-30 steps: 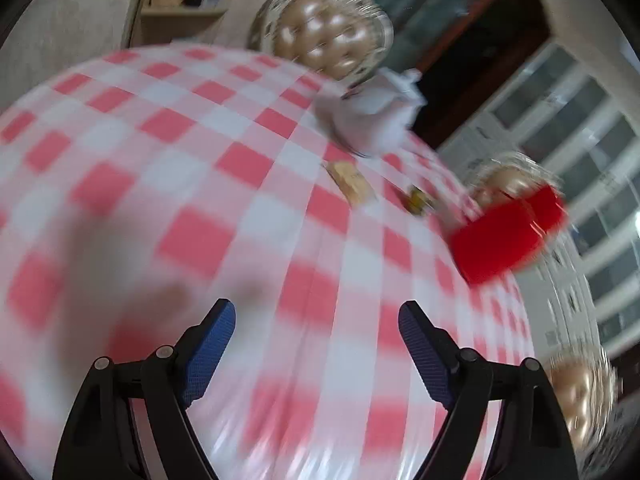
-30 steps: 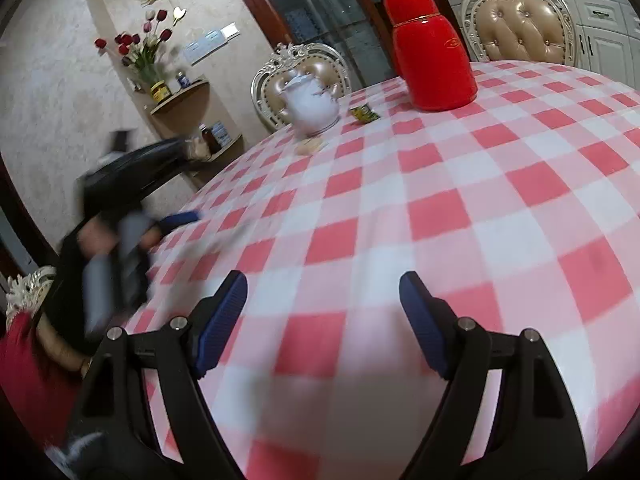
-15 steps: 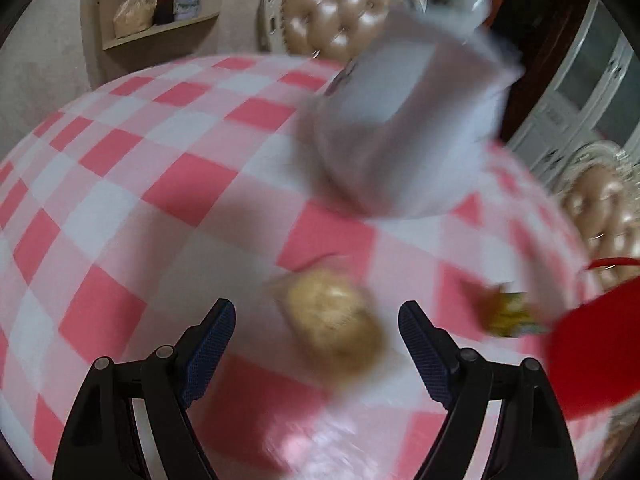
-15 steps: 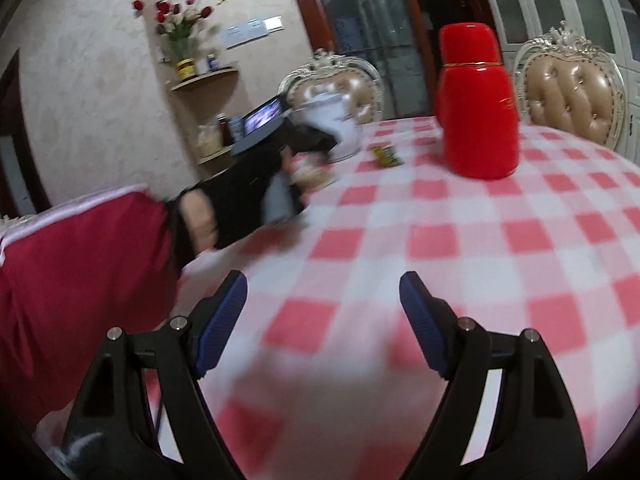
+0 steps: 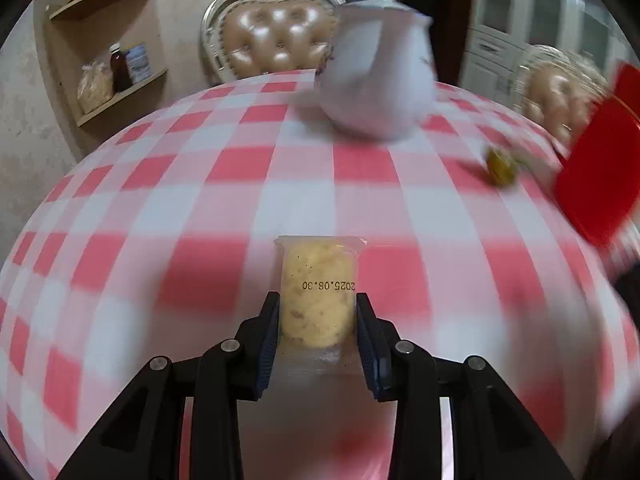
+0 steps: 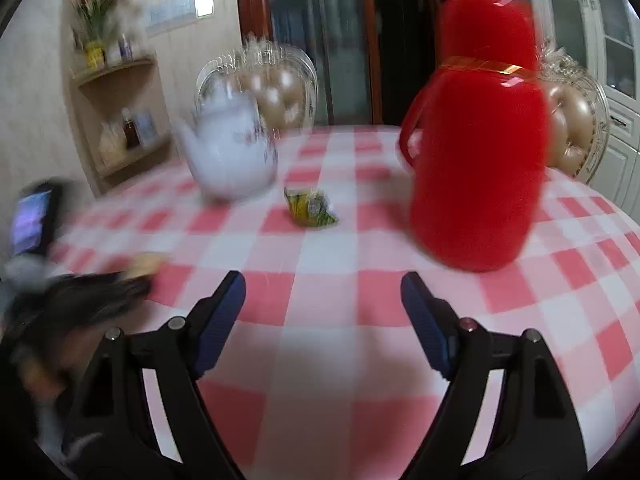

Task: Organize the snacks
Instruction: 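Grasp the green pea pack with the right tool while the left holds the cake pack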

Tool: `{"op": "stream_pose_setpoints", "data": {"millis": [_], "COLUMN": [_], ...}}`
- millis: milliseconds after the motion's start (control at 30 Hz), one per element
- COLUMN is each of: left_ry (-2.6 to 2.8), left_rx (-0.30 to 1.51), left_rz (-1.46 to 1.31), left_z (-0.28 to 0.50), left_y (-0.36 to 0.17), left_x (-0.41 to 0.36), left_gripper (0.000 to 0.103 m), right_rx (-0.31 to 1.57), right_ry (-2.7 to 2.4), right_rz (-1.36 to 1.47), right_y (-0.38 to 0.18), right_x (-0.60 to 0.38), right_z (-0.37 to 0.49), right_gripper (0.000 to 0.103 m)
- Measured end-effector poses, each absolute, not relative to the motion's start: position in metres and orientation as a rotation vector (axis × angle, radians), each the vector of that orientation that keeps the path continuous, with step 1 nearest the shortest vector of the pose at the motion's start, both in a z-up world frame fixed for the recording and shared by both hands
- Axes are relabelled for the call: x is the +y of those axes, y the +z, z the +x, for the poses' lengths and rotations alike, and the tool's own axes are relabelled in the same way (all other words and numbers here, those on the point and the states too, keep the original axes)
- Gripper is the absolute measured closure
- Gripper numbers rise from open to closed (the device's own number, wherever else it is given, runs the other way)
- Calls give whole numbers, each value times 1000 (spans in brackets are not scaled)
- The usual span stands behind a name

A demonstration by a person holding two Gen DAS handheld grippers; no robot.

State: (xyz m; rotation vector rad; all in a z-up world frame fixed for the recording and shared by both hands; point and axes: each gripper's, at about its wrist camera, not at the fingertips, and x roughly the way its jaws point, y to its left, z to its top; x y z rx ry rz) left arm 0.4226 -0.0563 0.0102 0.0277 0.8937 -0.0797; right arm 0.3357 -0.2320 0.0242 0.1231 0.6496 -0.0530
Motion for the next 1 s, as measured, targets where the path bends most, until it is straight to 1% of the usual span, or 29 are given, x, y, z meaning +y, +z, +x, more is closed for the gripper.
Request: {"op": "stream_pose_setpoints", "data": {"millis": [67,133,200,233,333,433,500,533,567,600,633,700,800,900,1000], "left_ry": [-141,-182,-237,-250,-280,-278,-276,-277,-276,-275,-273,-280,-304,-301,-285], "left_rx": [890,886,876,884,892,891,889,889,888,884,882,876,877,876,881], "left_rz": [0,-64,-233,-297,-339,-371,-377,-374,-370,-365,-351,-347,-379,-366,-315], "left_z": [387,371,346,341,335,325,325,324,324,319,320,319,326,326,327], "left_y": [11,9,7,6,5,4,3,4,4,4,4,4,2,2,4], "left_x": [-35,-18,13,21,28,32,32,31,30,32,32,33,40,39,33], "left_gripper": [66,66,66,66,66,66,66,66,66,66,66,66,66,66,65], "right_rx": [650,679,705,706,746,827,936,936,935,917,892,882,899,900,901], "right_ry": [-63,-97,-155,-165,-140,-187,-203,-215,-204,-199,-187,-138,-81,2,54], "right_rz": [179,215,228,243,270,212,148,103,98,112,148,201,204,218,276], "right_y": [22,17,13,12,8,0,-13,-13,-12,-10,-8,-7,-2,17,35], "right_x": [-230,-233,-235,-235,-232,-221,-214,-209,-208,-211,-217,-226,-234,-242,-254], "right_z": [355,375,396,406,437,473,497,501,500,495,485,456,402,321,223], "right_gripper": [21,21,21,20,20,17,15,16,21,49,60,61,62,62,61]}}
